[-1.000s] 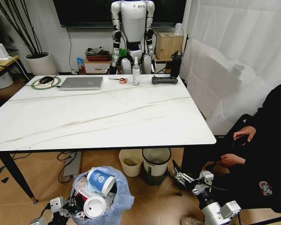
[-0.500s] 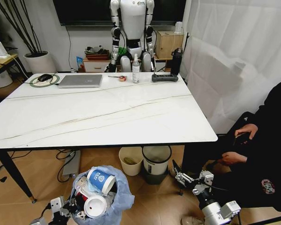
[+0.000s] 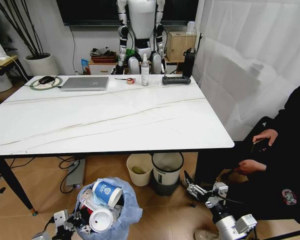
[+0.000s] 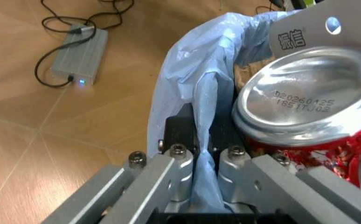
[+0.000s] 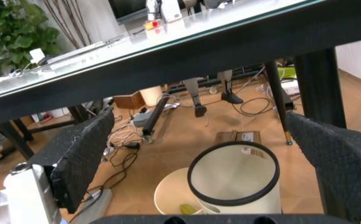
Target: Pick up the trash bin and place the trash from the table into it.
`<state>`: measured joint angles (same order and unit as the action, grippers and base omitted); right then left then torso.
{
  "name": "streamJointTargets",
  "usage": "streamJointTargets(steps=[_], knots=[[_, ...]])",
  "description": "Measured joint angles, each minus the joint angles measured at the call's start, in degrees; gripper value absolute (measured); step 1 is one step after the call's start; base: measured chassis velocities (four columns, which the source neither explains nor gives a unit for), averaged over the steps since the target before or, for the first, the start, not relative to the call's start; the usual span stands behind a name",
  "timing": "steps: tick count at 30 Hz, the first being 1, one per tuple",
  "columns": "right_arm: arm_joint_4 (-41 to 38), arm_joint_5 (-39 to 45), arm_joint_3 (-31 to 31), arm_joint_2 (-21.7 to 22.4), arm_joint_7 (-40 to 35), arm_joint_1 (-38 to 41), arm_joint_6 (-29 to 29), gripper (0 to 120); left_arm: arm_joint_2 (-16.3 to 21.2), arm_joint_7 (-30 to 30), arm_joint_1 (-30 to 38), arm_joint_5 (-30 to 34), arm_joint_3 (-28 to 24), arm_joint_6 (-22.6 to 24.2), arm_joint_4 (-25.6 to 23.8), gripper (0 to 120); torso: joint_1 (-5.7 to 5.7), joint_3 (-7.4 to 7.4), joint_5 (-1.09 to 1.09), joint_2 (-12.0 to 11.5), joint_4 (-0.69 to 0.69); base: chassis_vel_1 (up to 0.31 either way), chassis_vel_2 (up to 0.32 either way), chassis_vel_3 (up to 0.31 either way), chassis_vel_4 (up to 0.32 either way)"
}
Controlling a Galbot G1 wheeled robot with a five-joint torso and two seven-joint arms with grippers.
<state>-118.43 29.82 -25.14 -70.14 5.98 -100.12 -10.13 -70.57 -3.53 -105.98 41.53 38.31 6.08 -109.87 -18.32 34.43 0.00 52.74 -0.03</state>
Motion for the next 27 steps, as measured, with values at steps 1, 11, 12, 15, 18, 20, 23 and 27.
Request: streamJointTargets(steps=[1,11,12,15,18,20,23,27], knots=[[0.00,0.00,0.00,0.00,0.00,0.00,0.00,100,0.03,0.00,0.07,0.01,-0.02,0.03,0.09,0,0.08,-0.11,0.00,-0.19,0.00,0.000,0.000,0.000,0.000],[0.00,0.00,0.00,0.00,0.00,0.00,0.00,100,0.24,0.32,0.94,-0.45,0.01,0.07,1.75,0,1.17,-1.52,0.00,-2.70,0.00,0.000,0.000,0.000,0.000],[0.00,0.00,0.00,0.00,0.00,0.00,0.00,100,0.23,0.38,1.11,-0.56,-0.05,0.07,2.08,0,1.25,-1.63,0.01,-2.89,0.00,0.000,0.000,0.000,0.000],[0.00,0.00,0.00,0.00,0.00,0.00,0.00,100,0.19,0.60,2.18,-1.01,-0.42,0.00,4.14,0,1.73,-2.21,0.00,-3.96,0.00,0.000,0.000,0.000,0.000],[0.00,0.00,0.00,0.00,0.00,0.00,0.00,100,0.20,0.76,2.83,-1.07,-0.61,-0.03,5.34,0,1.96,-2.53,0.00,-4.50,0.00,0.000,0.000,0.000,0.000],[0.00,0.00,0.00,0.00,0.00,0.00,0.00,100,0.20,0.94,3.40,-1.08,-0.69,-0.06,6.28,0,2.11,-2.78,0.00,-4.90,0.00,0.000,0.000,0.000,0.000],[0.00,0.00,0.00,0.00,0.00,0.00,0.00,100,0.11,1.47,5.13,-1.21,-0.92,-0.30,9.93,0,2.56,-3.36,-0.01,-5.95,-0.01,0.000,0.000,0.000,0.000],[0.00,0.00,0.00,0.00,0.00,0.01,0.00,100,-0.07,1.99,6.00,-1.40,-1.01,-0.56,12.31,0,2.93,-3.80,0.00,-6.75,0.01,0.000,0.000,0.000,0.000]])
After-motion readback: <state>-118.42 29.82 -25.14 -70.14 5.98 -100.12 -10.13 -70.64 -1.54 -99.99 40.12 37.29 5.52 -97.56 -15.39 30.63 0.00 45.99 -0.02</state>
